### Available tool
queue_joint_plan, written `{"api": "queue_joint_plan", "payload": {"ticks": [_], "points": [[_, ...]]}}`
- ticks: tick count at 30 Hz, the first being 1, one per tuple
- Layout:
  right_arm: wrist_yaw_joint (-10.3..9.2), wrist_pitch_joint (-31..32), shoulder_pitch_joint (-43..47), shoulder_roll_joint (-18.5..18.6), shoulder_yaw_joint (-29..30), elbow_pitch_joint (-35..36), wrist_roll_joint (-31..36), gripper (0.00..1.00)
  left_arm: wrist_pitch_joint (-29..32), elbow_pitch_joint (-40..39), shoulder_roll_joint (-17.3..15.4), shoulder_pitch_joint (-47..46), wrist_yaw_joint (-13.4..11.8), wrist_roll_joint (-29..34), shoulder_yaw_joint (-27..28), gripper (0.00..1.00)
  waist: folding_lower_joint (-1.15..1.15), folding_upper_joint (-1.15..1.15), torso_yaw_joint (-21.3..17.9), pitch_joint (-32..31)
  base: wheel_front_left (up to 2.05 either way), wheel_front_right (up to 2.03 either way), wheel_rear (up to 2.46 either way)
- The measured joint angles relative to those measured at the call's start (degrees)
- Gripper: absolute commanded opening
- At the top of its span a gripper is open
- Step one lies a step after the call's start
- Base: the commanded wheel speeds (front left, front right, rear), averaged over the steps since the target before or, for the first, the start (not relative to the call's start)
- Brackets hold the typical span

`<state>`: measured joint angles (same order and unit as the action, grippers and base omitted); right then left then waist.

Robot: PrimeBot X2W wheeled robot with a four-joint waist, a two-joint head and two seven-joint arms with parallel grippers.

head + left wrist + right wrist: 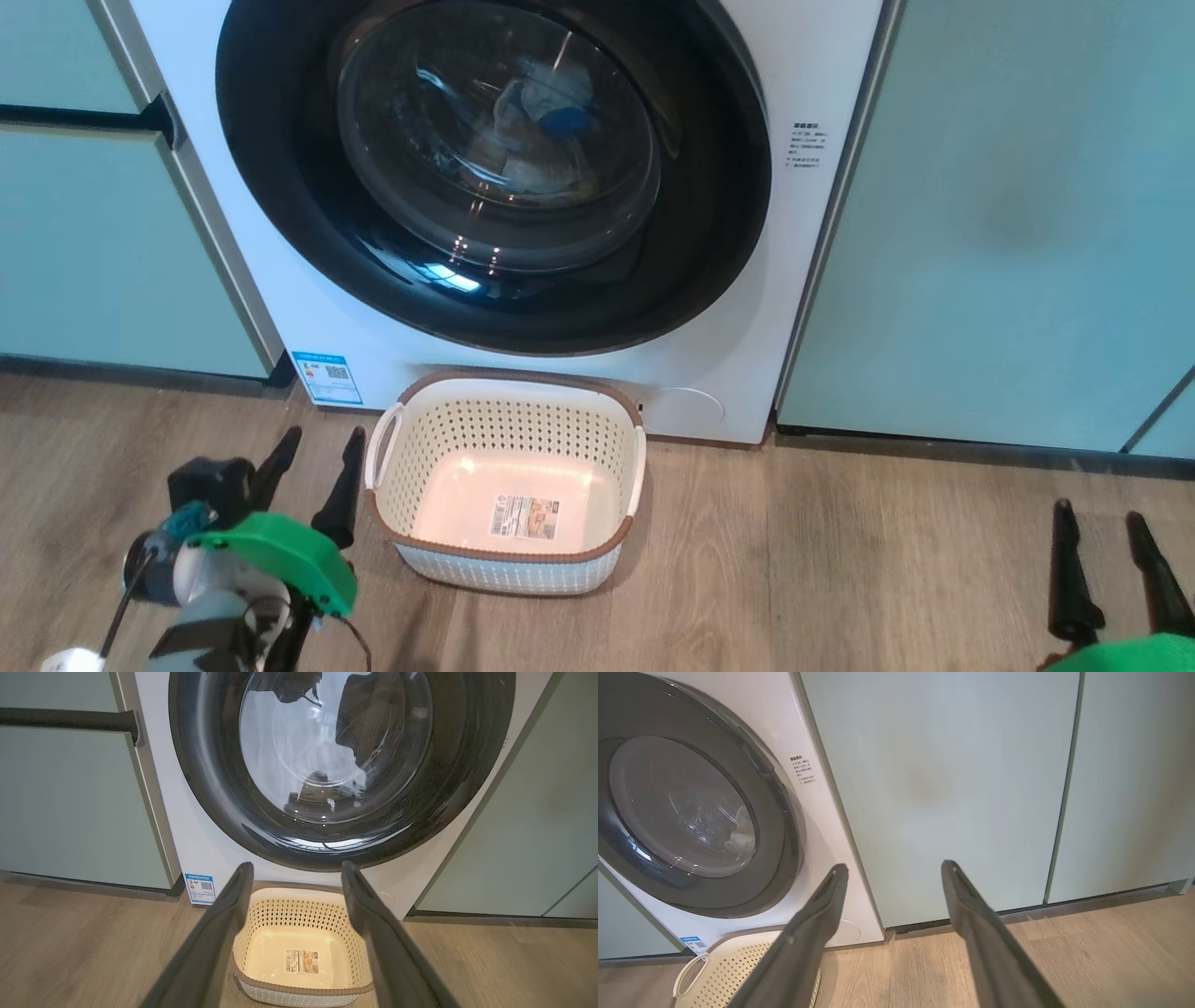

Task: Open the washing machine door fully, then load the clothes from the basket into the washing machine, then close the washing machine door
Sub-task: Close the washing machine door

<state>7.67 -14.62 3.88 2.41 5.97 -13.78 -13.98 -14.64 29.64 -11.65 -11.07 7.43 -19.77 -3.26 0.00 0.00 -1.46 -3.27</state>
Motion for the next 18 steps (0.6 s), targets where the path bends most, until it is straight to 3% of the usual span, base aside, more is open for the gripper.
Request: {"api": "queue_joint_plan", "payload": {"ticks": [18], "points": [[0.0, 0.0, 0.6, -0.1, 0.8, 0.0, -0.1, 1.0, 0.0, 1.3, 0.1, 0.5, 0.0, 0.7, 1.2, 1.0, 0.0, 0.0, 0.4, 0.0, 0.0, 0.0, 0.0]]}}
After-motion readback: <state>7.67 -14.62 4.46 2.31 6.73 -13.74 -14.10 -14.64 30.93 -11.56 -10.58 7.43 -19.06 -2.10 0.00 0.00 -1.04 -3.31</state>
